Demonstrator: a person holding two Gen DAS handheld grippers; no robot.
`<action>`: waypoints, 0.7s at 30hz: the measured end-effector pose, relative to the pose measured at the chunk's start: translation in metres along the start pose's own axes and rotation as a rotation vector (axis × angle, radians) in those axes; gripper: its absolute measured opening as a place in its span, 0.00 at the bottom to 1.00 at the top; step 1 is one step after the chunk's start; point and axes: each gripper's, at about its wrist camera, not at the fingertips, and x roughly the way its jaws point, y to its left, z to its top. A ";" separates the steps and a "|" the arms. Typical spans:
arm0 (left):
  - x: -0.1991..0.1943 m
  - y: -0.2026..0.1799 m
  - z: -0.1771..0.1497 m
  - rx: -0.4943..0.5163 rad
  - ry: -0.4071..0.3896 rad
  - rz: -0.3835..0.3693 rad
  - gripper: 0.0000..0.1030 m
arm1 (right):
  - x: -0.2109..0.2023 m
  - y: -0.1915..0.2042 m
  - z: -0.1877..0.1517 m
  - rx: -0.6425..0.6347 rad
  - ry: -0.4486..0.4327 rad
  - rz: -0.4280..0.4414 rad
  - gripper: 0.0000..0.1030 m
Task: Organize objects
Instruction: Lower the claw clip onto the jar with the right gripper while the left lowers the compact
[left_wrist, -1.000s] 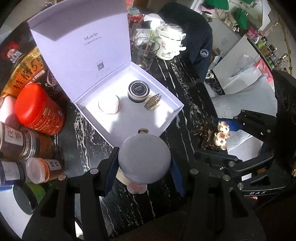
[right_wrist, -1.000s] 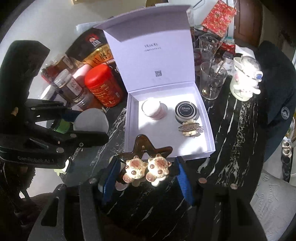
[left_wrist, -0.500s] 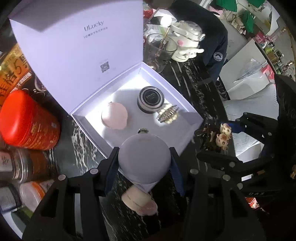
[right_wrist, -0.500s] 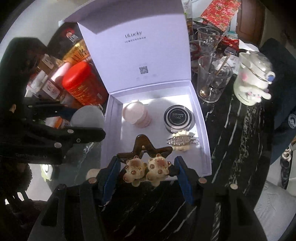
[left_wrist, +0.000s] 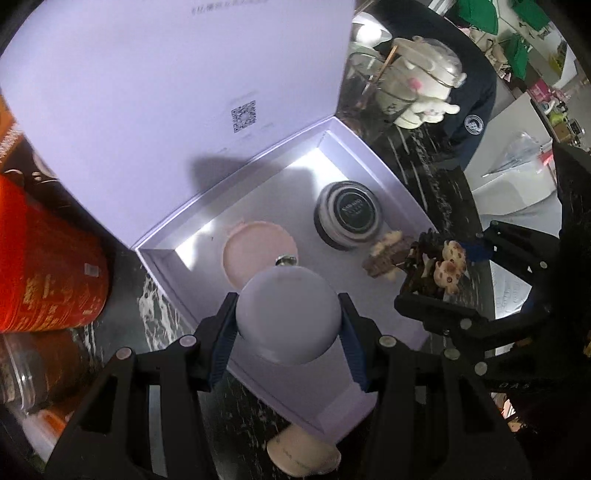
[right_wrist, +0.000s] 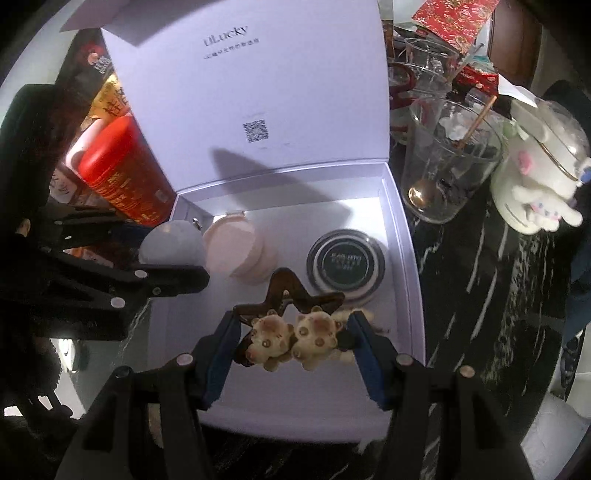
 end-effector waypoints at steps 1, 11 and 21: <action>0.004 0.002 0.002 -0.002 -0.004 -0.003 0.49 | 0.004 -0.003 0.003 0.002 0.002 0.001 0.60; 0.026 0.008 0.021 0.016 -0.055 -0.035 0.48 | 0.023 -0.020 0.019 -0.006 -0.037 -0.025 0.60; 0.032 0.014 0.021 0.022 -0.119 -0.045 0.48 | 0.037 -0.020 0.028 -0.051 -0.078 -0.056 0.60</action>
